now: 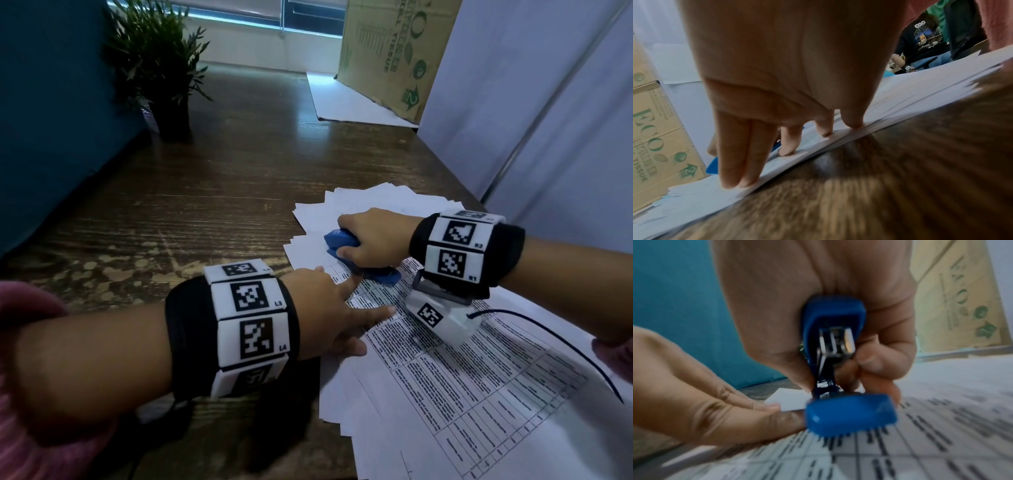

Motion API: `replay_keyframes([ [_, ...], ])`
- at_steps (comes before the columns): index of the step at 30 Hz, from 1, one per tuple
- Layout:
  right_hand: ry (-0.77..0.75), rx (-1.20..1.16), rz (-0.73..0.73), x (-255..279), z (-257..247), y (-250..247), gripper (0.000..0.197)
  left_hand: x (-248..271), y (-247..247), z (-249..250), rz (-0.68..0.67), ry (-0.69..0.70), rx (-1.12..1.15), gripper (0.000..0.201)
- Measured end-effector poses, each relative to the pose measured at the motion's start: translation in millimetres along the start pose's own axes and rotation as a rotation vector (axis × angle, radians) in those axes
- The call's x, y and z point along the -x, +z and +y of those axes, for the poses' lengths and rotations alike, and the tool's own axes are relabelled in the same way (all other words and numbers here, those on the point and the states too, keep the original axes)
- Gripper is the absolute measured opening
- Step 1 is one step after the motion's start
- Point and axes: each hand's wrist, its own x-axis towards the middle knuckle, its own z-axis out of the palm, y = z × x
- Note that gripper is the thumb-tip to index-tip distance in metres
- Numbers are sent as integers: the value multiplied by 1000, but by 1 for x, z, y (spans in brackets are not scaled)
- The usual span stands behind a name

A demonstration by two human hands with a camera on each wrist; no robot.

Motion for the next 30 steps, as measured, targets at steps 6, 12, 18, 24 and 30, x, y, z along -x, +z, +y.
replay_keyframes([
  [6, 56, -200, -23, -1, 5, 4, 20, -1, 2, -1, 29, -1, -25, 59],
  [12, 50, -114, 11, 1, -2, 2, 18, -1, 2, -1, 20, 1, -14, 60],
  [18, 69, 71, 73, 2, -12, 2, 23, -2, 4, -2, 35, 6, -41, 61],
  [24, 37, 200, 139, 6, -19, 5, 34, -3, 3, -1, 40, 10, -45, 60],
  [30, 27, 161, 104, 4, -14, 3, 28, -1, 3, -1, 46, 8, -48, 60],
])
